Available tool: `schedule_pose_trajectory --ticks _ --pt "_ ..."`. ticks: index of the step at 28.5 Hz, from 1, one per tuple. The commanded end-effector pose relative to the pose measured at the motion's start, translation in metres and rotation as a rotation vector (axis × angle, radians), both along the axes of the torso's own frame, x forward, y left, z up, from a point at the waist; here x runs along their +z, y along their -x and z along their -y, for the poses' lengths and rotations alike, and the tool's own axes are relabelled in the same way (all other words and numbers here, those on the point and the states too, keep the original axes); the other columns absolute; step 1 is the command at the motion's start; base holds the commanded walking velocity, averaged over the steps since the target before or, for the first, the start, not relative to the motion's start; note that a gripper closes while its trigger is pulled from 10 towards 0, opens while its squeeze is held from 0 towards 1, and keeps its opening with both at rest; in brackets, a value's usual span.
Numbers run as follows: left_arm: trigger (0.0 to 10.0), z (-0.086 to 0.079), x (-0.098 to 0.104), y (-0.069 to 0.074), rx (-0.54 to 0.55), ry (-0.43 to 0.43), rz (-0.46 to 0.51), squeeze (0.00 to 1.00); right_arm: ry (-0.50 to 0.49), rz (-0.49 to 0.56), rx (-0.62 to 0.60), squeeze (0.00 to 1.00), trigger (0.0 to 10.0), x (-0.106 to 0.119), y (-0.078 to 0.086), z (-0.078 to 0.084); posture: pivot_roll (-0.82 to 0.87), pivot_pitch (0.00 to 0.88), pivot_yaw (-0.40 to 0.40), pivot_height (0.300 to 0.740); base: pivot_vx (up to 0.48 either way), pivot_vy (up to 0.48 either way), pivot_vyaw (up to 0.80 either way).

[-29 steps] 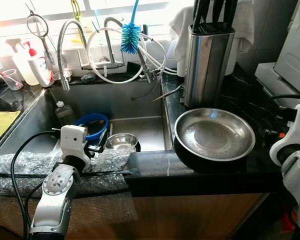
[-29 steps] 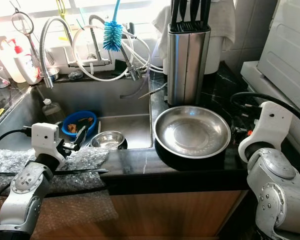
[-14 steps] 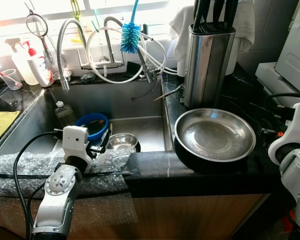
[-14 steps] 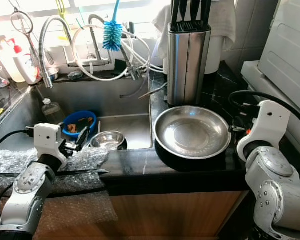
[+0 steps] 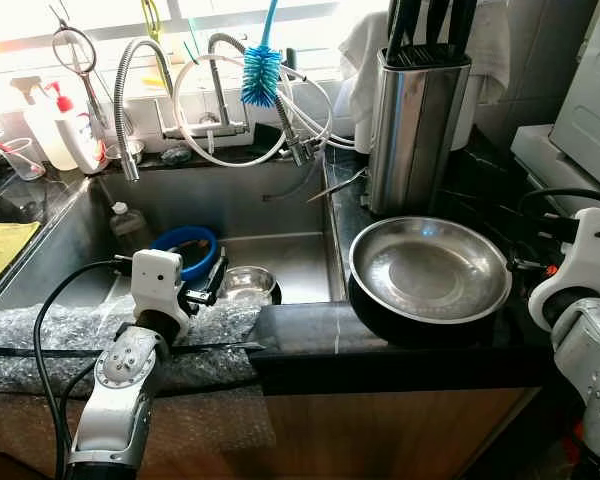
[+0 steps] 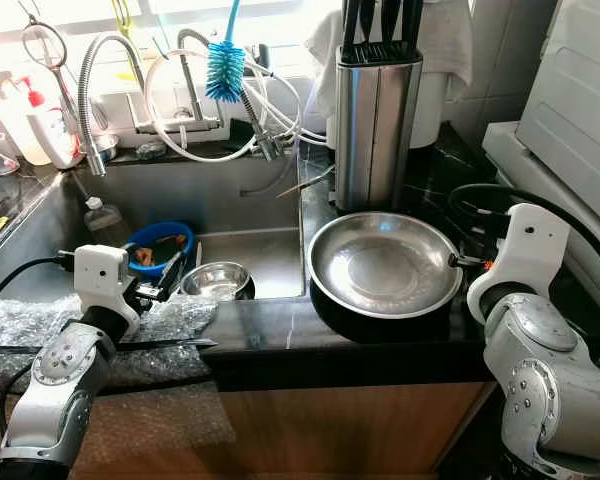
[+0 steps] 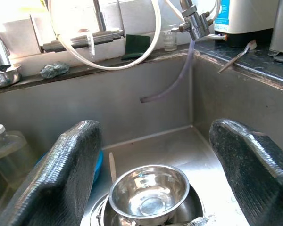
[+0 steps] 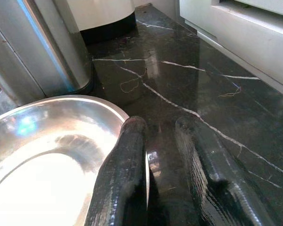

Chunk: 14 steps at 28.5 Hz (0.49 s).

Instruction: Kitchen organization

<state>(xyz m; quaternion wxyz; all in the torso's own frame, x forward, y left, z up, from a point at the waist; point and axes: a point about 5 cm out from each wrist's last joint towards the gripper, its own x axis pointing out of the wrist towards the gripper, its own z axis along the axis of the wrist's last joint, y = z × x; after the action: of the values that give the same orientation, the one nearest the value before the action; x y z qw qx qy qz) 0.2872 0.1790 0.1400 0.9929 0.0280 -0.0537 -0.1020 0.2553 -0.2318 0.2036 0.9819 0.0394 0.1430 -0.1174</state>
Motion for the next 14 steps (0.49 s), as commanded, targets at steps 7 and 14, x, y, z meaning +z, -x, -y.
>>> schedule_pose_trajectory --ticks 7,14 --pt "10.0 -0.0011 0.0002 -0.0028 -0.001 -0.02 -0.012 0.0 -0.035 -0.008 -0.004 1.0 10.0 -0.0017 -0.0018 -0.0039 -0.15 0.0 0.089 0.74 0.0 0.0 0.0" --pt "10.0 -0.001 0.0002 -0.0033 -0.006 -0.021 -0.016 0.0 -0.051 -0.016 -0.003 0.0 10.0 -0.0032 -0.0032 -0.0054 -0.15 0.0 0.089 0.74 0.0 0.0 0.0"
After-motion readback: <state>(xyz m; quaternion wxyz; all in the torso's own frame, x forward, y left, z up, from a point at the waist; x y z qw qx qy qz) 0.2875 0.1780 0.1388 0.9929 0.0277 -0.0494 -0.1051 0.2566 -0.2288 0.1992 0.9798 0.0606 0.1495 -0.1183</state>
